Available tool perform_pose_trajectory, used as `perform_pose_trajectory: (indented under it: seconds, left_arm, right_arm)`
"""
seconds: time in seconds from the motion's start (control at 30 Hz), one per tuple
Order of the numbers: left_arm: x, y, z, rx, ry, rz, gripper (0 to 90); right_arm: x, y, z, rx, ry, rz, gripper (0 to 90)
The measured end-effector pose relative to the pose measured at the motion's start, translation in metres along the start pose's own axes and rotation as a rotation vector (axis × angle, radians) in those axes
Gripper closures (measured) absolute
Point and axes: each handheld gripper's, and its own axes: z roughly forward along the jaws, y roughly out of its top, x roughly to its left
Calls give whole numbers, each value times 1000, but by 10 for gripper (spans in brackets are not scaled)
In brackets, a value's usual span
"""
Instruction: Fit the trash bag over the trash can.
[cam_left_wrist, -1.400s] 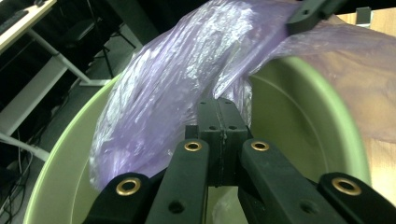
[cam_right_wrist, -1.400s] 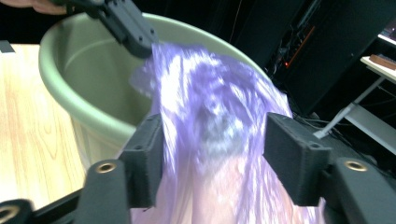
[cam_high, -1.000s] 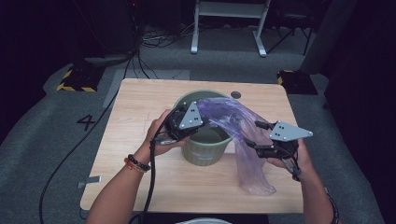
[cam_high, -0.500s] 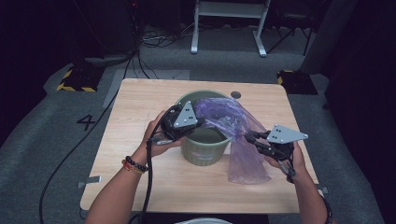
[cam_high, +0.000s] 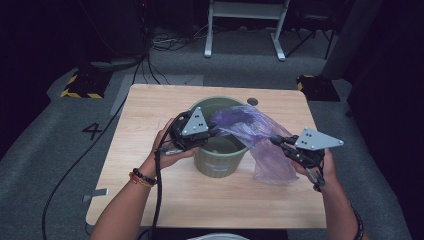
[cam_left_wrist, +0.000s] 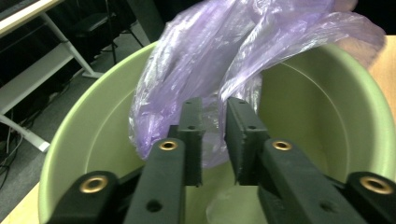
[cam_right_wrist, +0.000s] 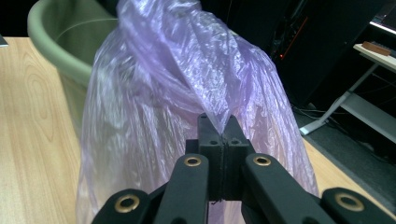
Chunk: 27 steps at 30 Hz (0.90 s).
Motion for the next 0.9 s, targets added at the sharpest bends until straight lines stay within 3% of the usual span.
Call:
perform_pose_trajectory:
  seconds: [0.17, 0.3, 0.43, 0.9]
  left_arm:
    - [-2, 0, 0, -11, 29, -40, 408]
    - [1, -3, -5, -54, 24, -87, 271]
    - [1, -5, -12, -100, -7, -109, 218]
    - [-17, 15, -12, -151, -86, -60, 150]
  right_arm:
    - [-1, 18, 3, 28, -16, -54, 900]
    - [-3, 26, 6, 30, -29, -60, 900]
    - [-4, 31, 10, 30, -36, -60, 894]
    - [1, 49, 28, 54, -14, -95, 891]
